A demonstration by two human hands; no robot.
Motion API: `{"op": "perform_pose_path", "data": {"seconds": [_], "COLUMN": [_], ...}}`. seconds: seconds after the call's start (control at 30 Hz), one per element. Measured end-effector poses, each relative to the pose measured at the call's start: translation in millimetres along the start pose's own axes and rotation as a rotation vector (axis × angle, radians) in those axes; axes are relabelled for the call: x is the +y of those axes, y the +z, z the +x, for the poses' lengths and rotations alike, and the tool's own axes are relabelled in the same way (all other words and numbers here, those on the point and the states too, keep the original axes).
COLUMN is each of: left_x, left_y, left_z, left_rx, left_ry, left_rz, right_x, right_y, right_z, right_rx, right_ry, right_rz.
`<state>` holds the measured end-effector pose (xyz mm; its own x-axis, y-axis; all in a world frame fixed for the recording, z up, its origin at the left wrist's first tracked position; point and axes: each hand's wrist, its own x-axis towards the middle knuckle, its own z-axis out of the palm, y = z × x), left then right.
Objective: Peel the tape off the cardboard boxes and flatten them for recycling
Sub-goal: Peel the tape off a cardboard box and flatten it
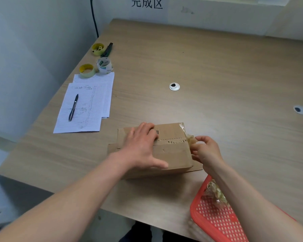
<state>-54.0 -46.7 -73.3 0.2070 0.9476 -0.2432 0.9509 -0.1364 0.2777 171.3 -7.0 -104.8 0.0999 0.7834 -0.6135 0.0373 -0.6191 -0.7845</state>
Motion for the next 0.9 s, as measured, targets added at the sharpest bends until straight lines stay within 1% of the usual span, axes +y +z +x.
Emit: {"op": "perform_pose_path", "data": {"seconds": [0.1, 0.2, 0.3, 0.4, 0.47, 0.63, 0.9], "left_x": [27, 31, 29, 29, 29, 30, 30], "left_y": [19, 37, 40, 42, 43, 43, 42], "left_z": [5, 6, 7, 8, 8, 7, 5], "left_rx": [0.178, 0.269, 0.312, 0.307, 0.315, 0.321, 0.310], "left_ry": [-0.179, -0.211, -0.200, -0.207, -0.210, -0.203, -0.175], "left_rz": [-0.089, -0.007, 0.025, 0.024, 0.019, 0.026, 0.029], "right_x": [-10, -8, -5, -7, -8, -2, -3], "right_y": [9, 10, 9, 10, 9, 7, 6], "right_z": [-6, -7, -4, 0, 2, 7, 32], "right_rx": [-0.025, -0.008, 0.017, 0.066, 0.085, 0.124, -0.061], "right_ry": [0.014, 0.005, -0.076, -0.173, -0.188, -0.077, 0.173], "right_rz": [0.169, 0.277, 0.198, 0.115, 0.120, 0.149, -0.025]}}
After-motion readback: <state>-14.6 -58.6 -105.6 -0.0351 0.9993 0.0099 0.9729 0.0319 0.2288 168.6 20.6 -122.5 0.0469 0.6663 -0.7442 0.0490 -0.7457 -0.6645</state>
